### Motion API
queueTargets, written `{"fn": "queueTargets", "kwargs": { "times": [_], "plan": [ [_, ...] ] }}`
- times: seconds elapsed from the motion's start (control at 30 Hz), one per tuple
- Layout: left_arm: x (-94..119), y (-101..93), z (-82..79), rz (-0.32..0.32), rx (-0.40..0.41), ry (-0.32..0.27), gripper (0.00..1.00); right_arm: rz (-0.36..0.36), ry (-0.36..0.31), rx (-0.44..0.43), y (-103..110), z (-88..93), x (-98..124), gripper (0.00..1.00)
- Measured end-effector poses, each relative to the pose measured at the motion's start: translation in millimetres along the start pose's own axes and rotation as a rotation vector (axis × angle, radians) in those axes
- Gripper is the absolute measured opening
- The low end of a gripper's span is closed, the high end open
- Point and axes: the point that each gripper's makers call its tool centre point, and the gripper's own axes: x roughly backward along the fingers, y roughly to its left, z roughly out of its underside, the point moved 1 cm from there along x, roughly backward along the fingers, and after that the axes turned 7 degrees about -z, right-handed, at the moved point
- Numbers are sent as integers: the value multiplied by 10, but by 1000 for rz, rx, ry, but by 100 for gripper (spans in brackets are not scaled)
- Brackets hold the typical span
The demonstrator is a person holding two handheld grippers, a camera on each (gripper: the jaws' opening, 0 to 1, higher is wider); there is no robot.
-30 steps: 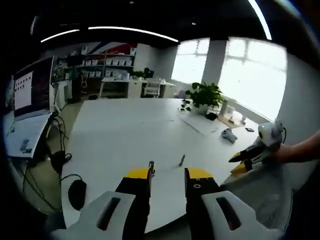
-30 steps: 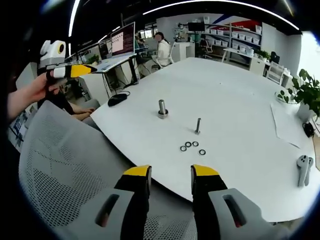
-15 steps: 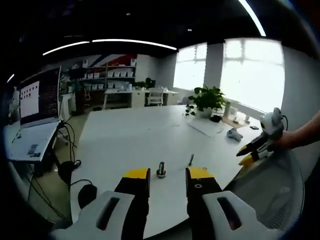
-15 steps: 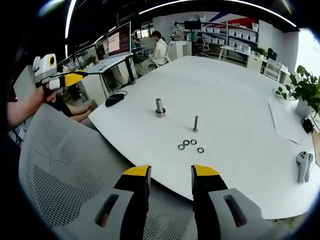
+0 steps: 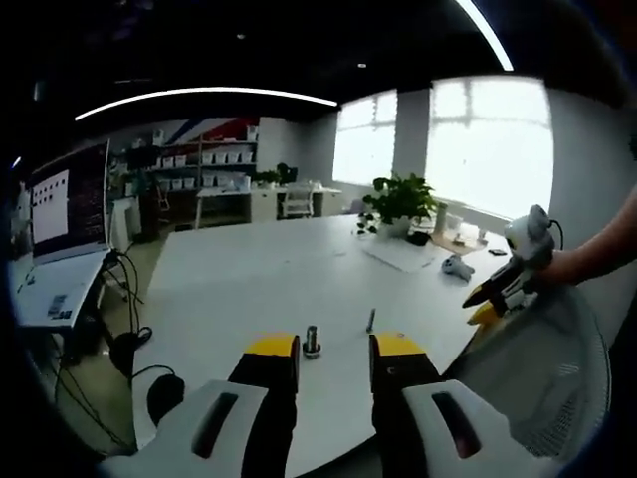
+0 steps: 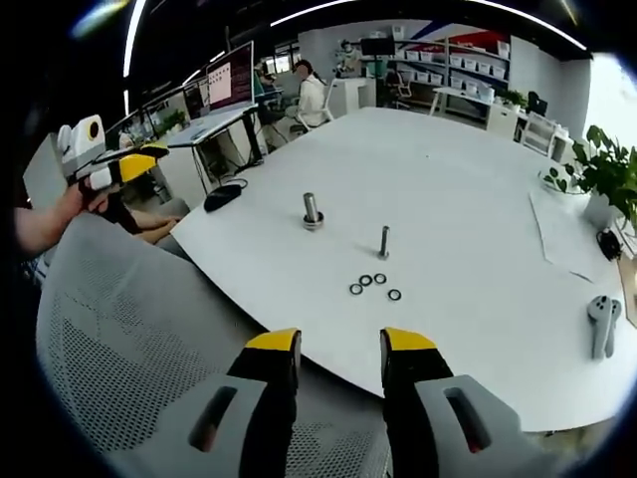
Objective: Place the washer onto the threaded stud by aligning its center hole with the stud, sliding it down to the base, and recovering from edge contact or off-axis alignment until the washer reaches the visible bottom stop.
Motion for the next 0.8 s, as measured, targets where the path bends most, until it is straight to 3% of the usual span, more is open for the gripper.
{"fn": "queueTargets", "kwargs": {
  "times": [0.3, 0.47, 0.67, 0.8],
  "plan": [
    [-1, -16, 59, 31, -55, 2, 25, 5, -1, -9, -31, 7, -21, 34],
    [15, 68, 0, 0, -31, -36, 25, 18, -1, -18, -79, 35, -7, 34],
    [14, 11, -10, 18, -47, -44, 22, 31, 3, -24, -70, 24, 1, 34],
    [1, 0, -5, 38, -13, -41, 27, 40, 9, -30, -85, 44, 20, 34]
  ]
}}
